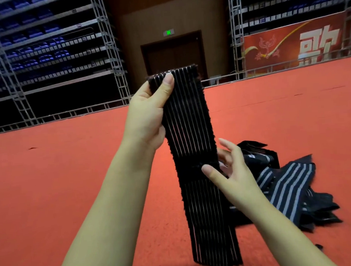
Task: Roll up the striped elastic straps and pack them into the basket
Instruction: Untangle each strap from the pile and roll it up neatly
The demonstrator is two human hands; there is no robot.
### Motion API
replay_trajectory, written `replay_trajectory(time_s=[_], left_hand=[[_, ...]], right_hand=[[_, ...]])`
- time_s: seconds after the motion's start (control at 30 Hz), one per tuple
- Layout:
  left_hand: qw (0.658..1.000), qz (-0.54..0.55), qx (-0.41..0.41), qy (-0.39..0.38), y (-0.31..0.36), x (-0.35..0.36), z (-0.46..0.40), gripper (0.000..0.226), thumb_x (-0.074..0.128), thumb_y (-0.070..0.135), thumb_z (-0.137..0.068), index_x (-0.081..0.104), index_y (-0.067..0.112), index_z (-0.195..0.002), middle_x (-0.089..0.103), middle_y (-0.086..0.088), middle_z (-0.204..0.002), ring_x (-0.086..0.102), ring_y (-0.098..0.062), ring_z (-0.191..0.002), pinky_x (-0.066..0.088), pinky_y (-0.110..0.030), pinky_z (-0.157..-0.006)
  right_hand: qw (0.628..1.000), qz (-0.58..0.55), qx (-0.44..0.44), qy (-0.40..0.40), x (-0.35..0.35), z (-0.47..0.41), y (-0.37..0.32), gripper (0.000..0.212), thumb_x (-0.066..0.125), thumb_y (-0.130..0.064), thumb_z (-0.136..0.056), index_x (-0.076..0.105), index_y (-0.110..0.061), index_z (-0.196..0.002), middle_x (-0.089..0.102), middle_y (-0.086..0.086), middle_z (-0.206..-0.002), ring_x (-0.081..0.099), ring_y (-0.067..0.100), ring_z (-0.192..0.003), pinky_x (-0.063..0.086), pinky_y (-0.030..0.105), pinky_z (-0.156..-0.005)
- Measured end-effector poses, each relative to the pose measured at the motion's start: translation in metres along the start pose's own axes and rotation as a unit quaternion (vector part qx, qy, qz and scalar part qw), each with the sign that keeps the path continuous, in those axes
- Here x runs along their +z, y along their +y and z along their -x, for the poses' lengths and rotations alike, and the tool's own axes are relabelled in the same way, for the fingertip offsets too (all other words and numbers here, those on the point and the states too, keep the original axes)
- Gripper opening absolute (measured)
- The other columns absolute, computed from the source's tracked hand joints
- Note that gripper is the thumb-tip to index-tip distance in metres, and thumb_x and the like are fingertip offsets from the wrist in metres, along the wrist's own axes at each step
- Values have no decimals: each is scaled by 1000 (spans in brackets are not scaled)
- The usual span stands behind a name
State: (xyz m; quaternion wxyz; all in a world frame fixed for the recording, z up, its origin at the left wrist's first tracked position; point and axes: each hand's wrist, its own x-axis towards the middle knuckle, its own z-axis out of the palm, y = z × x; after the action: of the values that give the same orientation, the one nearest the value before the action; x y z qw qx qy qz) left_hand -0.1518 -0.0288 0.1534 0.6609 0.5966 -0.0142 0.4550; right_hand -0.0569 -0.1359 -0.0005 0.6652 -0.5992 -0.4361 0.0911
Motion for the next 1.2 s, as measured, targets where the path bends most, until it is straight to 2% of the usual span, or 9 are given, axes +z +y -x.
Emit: replay_trajectory(time_s=[0.1,0.2,0.37,0.53,0.63,0.8,0.93,1.07,1.2], left_hand=[[1000,1,3,1,2,-2,2,11,55,12,-97,64,9,-94,74,-2,-82,71,-15,-77,58,-28,-67],[1000,-10,2,13,1,-7,3,11,55,12,-97,64,10,-92,74,-1,-79,71,-14,-75,57,-28,-65],[997,-72,-31,22,-24,-17,27,9,58,14,-96,65,12,-91,72,3,-78,69,-11,-72,57,-24,-66],[990,-83,-110,6,-68,-25,88,6,63,14,-89,67,12,-84,71,4,-74,65,-9,-67,55,-22,-63],[986,-47,-161,7,-93,-24,124,10,67,19,-73,72,12,-80,74,1,-76,68,-9,-69,55,-21,-64],[981,-40,-191,27,-111,-34,150,15,68,22,-68,78,15,-77,75,-1,-82,69,-9,-76,54,-20,-68],[972,-53,-228,19,-117,-40,158,29,61,34,-76,72,13,-92,76,-1,-92,70,-11,-85,54,-21,-73],[958,-63,-278,36,-120,-40,162,46,51,52,-77,72,12,-87,75,-5,-90,68,-14,-81,53,-23,-67],[955,-5,-292,55,-117,-38,160,49,44,51,-83,72,11,-94,76,-4,-91,72,-12,-83,54,-20,-66]], right_hand=[[994,-90,16,-61,1,-3,-11,24,63,-25,-89,61,-21,-113,71,-2,-107,65,11,-104,51,25,-88],[979,-169,45,-100,8,15,-13,31,56,-23,-86,61,-7,-112,72,8,-106,66,16,-98,53,28,-86],[969,-165,107,-152,13,50,-6,35,53,-27,-85,59,-11,-116,72,1,-108,66,13,-102,53,27,-89],[993,-83,87,2,-3,54,9,34,64,-45,-82,54,-34,-112,62,-5,-115,62,-4,-98,54,32,-90],[994,-93,35,42,-13,50,2,27,67,-34,-81,63,-30,-108,69,-6,-108,64,-2,-93,51,18,-76],[998,-50,34,16,-14,55,5,9,67,-25,-77,74,-26,-83,73,-6,-84,66,7,-80,51,25,-70],[999,-28,6,38,-9,57,10,10,68,-21,-77,74,-29,-79,72,-11,-83,66,5,-81,49,25,-76],[995,28,-62,78,-7,60,9,13,69,-16,-80,70,-28,-85,70,-16,-84,65,2,-82,49,22,-76],[990,65,-101,69,-3,59,12,18,68,-12,-81,69,-28,-88,70,-12,-93,65,6,-92,48,19,-84]])
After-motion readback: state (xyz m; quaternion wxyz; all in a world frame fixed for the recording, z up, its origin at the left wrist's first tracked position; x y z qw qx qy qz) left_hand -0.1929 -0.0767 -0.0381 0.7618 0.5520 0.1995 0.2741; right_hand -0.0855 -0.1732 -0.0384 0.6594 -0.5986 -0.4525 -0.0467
